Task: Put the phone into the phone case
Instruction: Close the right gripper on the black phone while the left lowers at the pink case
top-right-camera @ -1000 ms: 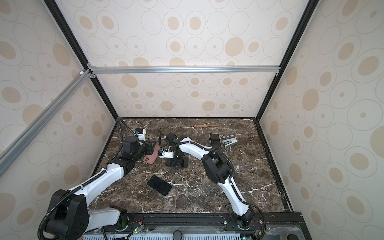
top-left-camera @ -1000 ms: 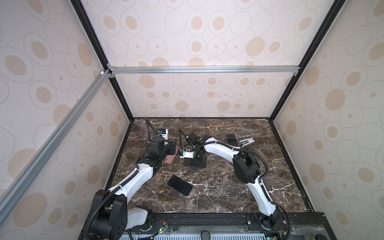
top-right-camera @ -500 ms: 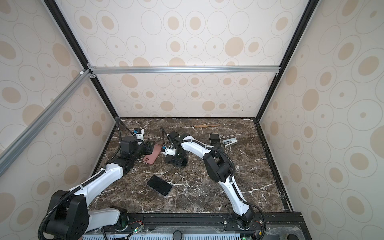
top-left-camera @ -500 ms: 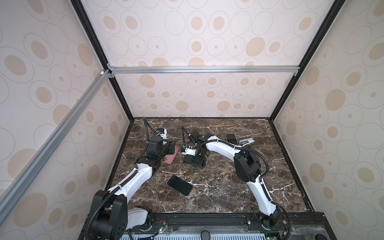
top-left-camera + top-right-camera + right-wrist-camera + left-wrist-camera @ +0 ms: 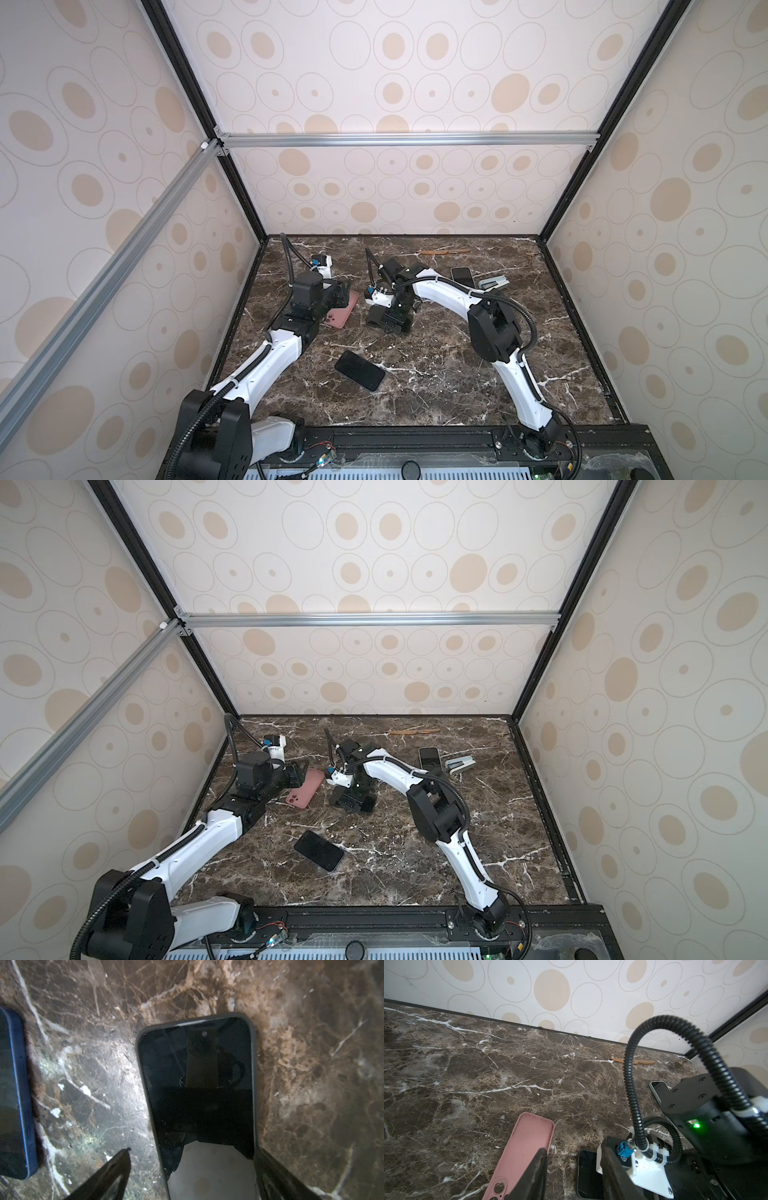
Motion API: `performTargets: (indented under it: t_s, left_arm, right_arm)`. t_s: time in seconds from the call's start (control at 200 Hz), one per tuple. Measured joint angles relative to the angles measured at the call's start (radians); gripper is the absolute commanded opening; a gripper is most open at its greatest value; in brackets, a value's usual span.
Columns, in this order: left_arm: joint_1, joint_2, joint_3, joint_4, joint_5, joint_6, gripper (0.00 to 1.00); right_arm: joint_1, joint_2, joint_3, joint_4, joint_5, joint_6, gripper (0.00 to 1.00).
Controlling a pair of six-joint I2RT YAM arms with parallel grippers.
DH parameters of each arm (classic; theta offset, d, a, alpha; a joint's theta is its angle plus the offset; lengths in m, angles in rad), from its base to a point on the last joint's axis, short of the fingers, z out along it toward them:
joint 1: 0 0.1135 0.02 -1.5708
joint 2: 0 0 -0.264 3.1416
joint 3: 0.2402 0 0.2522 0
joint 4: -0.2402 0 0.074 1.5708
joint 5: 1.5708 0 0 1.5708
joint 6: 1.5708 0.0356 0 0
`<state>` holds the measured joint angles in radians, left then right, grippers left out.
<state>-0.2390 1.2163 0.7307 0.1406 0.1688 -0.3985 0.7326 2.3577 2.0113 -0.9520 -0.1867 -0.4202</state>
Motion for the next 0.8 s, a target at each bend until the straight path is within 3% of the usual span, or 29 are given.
performTargets:
  t_s: [0.8]
  left_arm:
    - [0.003, 0.024, 0.0, 0.0, 0.039, -0.006, 0.43]
  right_arm:
    - [0.02, 0.029, 0.063, -0.032, 0.107, -0.015, 0.96]
